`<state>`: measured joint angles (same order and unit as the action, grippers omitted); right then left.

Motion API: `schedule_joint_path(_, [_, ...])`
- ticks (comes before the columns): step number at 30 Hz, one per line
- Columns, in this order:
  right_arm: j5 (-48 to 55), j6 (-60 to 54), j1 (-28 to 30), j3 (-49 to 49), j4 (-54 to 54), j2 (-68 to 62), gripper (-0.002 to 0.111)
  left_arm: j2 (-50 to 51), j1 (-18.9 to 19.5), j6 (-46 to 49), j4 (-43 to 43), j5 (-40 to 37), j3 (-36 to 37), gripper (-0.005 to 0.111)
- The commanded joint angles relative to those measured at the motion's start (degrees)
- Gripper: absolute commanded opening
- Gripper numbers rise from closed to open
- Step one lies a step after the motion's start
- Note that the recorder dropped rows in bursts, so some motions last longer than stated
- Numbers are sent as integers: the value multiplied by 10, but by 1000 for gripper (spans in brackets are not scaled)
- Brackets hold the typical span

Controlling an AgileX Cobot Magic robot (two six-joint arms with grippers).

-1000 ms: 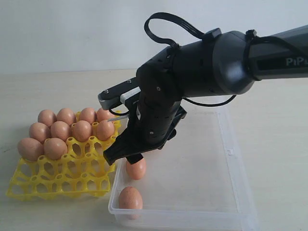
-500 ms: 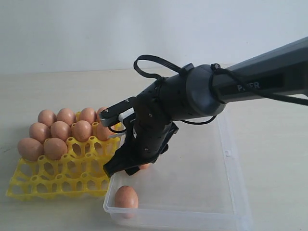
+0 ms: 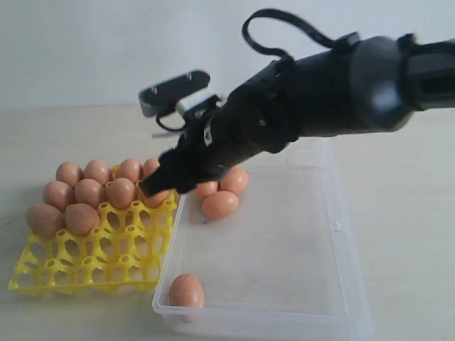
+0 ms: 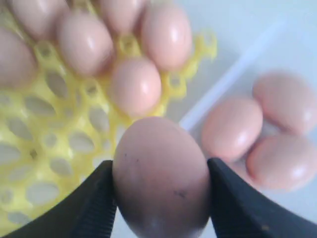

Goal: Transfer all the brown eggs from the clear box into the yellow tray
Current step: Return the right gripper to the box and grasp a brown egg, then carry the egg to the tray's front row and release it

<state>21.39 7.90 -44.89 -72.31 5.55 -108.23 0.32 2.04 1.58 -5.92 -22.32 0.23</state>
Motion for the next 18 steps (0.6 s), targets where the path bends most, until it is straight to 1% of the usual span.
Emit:
schedule_joint_path(1, [-233,-69,-13,41,-36,50,0,-3,-3,-3,1,5,-2,0])
schedule_joint_path(6, [-395,-79,-39,44,-12,4,0,-3,-3,-3,1,5,-2,0])
schedule_joint_path(9, [-456,-69,-50,44,11,-38,0,-3,-3,-3,1,5,-2,0])
schedule_joint_path(10, [-468,-63,-58,44,11,-60,0,-3,-3,-3,1,5,-2,0])
schedule_joint_path(14, [-467,-62,-59,44,11,-111,0,-3,-3,-3,1,5,-2,0])
schedule_joint_path(18, [-464,-30,-59,44,9,-126,0,-3,-3,-3,1,5,-2,0])
